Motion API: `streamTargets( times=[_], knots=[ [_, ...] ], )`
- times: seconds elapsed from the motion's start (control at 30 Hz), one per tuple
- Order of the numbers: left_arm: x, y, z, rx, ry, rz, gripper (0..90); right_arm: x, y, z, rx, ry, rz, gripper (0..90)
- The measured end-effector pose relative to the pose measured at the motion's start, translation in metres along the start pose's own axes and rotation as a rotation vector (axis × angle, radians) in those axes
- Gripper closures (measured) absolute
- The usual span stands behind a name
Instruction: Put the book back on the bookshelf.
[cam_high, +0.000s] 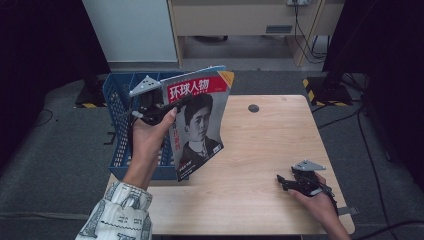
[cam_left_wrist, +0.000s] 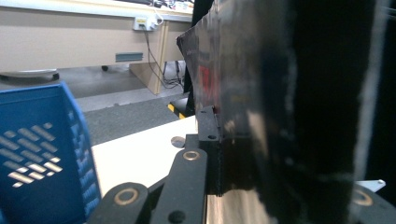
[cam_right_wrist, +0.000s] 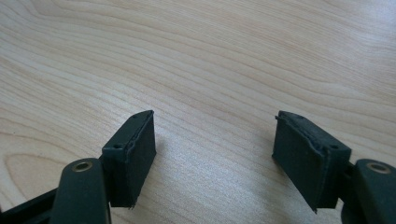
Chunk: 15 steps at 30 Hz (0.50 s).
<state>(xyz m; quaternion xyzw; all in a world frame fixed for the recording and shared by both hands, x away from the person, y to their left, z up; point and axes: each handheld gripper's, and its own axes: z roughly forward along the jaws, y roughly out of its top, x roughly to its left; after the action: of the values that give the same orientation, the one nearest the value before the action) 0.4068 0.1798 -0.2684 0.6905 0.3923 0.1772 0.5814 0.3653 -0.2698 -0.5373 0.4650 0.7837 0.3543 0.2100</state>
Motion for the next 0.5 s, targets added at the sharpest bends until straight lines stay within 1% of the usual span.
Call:
streamTargets(
  times=[0.17, 0.2, 0.23, 0.5],
  knots=[
    [0.008, -0.002, -0.011, -0.012, 0.017, -0.011, 86.6, 0.0, 0.0, 0.0, 0.0, 0.0, 0.0, 29.9],
    [0.011, -0.002, -0.015, -0.016, 0.023, -0.015, 86.6, 0.0, 0.0, 0.0, 0.0, 0.0, 0.0, 29.9],
    [0.011, -0.002, -0.015, -0.016, 0.023, -0.015, 86.6, 0.0, 0.0, 0.0, 0.0, 0.0, 0.0, 29.9],
    [0.02, -0.001, -0.031, -0.031, 0.041, -0.025, 86.6, 0.0, 0.0, 0.0, 0.0, 0.0, 0.0, 29.9]
  ],
)
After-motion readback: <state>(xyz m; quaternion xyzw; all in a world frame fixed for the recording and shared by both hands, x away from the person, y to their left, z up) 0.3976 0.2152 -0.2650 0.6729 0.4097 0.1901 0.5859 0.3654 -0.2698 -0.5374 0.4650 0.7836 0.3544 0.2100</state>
